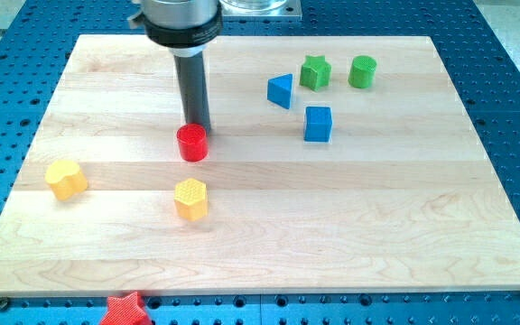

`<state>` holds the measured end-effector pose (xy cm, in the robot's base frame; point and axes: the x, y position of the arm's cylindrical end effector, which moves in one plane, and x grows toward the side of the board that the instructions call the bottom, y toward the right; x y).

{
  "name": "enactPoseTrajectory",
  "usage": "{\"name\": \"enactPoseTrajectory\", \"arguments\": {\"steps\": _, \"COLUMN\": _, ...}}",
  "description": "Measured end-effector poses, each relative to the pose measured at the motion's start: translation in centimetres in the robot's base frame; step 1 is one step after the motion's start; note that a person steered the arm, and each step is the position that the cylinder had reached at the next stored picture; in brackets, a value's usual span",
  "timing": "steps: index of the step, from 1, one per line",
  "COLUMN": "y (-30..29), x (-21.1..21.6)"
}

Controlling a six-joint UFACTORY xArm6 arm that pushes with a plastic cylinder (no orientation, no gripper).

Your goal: Push the hexagon to the bottom left of the red circle

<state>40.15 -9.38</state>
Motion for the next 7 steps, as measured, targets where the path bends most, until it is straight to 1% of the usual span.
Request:
{"name": "enactPoseTrajectory", "arguments": {"steps": 1, "y": -0.4, "x": 2.2}}
{"name": "enactPoseTrajectory", "arguments": {"steps": 2, "y": 2.6, "x": 2.2}}
{"name": "enactPoseTrajectory", "arguments": {"steps": 3, "y": -5.0, "x": 3.2}}
{"name": "enactPoseTrajectory", "arguments": {"steps": 4, "y": 1.3, "x": 5.9}}
{"name": "enactPoseTrajectory", "arguments": {"steps": 5, "y": 9.8, "x": 6.0}}
{"name": "enactPoseTrajectory", "arguments": {"steps": 6, "y": 13.9, "x": 8.8}}
{"name": "enactPoseTrajectory", "arguments": {"steps": 7, "y": 14.1, "x": 13.9}}
